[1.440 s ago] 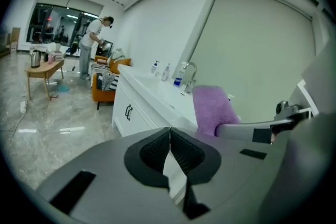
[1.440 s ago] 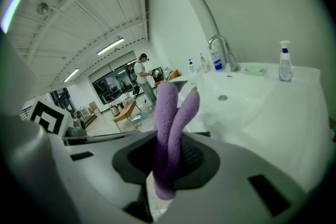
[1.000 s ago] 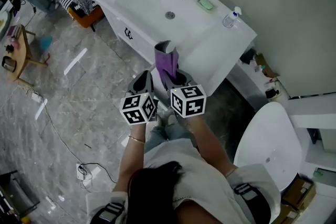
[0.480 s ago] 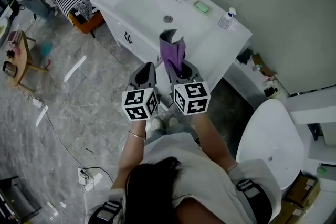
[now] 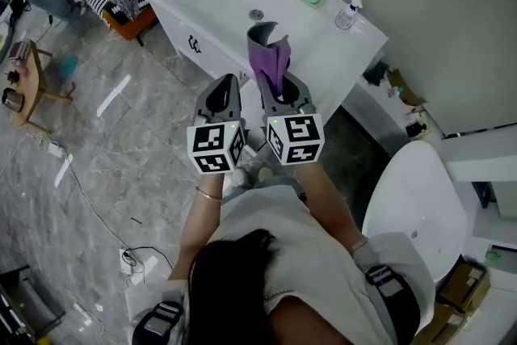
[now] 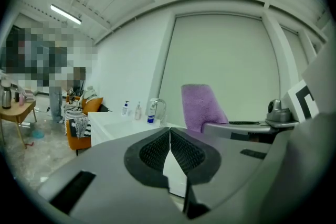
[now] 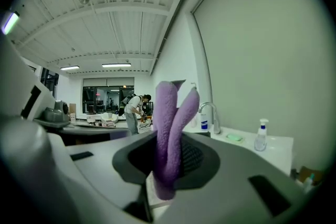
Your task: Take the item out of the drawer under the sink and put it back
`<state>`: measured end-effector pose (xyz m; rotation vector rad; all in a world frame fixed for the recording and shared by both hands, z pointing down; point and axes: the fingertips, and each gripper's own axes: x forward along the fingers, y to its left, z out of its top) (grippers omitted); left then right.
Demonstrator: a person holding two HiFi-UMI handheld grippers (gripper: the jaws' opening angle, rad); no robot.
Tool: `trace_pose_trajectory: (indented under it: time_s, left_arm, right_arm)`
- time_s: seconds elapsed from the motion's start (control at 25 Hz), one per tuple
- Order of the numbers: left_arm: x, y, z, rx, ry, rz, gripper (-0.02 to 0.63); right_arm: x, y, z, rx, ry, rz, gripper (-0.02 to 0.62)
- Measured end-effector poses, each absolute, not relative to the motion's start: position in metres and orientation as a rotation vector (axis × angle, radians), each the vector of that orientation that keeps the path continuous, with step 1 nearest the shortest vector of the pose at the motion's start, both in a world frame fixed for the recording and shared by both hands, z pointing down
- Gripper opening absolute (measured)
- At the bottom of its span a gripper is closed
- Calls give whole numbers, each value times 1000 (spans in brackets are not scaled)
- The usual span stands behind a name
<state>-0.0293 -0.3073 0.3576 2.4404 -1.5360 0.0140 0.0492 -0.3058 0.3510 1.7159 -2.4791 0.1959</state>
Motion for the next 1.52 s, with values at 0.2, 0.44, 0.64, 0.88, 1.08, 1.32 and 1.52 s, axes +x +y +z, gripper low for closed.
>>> trace_pose_trajectory:
  time_s: [0.2,0.44,0.64,0.88,1.08,1.32,1.52]
  left_arm:
    - [-26,-308,353,2461,-1548,10,5]
    - [-21,-308,354,2482,-1554,26,5]
    - [-22,-307,358,2454,-1574,28,5]
    - [-22,-306,358,2443,-1589,29,5]
    - [-22,-301,363,2430,-1592,45,5]
    - [-18,-300,368,2434,-1593,62,5]
    - [-14,-301,372,2430,-1583,102,5]
  right_arm:
    - [52,-306,340,1739,-2501,144,81]
    - [56,-306,345,1735,-2511,152,81]
    - [56,-304,348,1711,-2506,126,81]
    - [56,-303,352,1690,-2503,123,81]
    - [55,-302,355,1682,-2505,123,81]
    - [56,-301,359,1670,-2508,131,81]
    - [59,-304,359,1697,-2499,131,81]
